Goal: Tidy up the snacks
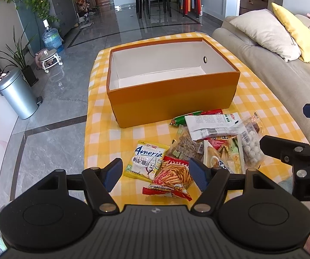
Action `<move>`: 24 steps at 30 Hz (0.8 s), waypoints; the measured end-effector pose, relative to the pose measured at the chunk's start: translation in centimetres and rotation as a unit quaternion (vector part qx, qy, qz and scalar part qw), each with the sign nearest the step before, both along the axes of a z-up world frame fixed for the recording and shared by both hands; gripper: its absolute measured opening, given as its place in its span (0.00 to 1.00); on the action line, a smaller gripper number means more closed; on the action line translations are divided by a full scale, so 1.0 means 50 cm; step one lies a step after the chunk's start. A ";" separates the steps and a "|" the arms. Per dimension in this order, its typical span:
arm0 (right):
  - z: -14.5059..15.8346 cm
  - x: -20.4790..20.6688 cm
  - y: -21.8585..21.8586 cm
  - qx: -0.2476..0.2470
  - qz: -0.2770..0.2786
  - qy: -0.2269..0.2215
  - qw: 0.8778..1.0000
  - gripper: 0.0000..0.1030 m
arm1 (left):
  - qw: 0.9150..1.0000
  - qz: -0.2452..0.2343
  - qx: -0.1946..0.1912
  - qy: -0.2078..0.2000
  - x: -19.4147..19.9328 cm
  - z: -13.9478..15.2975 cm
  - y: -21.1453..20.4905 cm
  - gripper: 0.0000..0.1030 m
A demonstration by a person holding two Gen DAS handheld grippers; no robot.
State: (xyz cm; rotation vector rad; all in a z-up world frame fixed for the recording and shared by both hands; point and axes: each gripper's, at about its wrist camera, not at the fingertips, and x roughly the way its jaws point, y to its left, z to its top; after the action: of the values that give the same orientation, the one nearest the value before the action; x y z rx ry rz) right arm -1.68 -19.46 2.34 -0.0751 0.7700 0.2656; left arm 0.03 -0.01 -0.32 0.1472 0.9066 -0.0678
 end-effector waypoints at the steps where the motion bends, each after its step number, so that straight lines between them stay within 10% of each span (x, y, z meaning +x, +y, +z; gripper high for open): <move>1: -0.001 0.000 0.000 0.000 0.000 0.000 1.000 0.96 | 1.000 0.000 0.000 0.000 0.000 0.000 0.000 0.80; 24: 0.000 0.000 0.002 -0.002 0.000 0.000 1.000 0.96 | 1.000 0.004 0.001 -0.001 -0.011 -0.001 0.005 0.80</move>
State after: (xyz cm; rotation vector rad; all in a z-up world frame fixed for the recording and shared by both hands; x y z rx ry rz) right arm -1.69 -19.38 2.32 -0.0778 0.7710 0.2636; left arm -0.52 0.27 -0.37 0.1454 0.9047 -0.0592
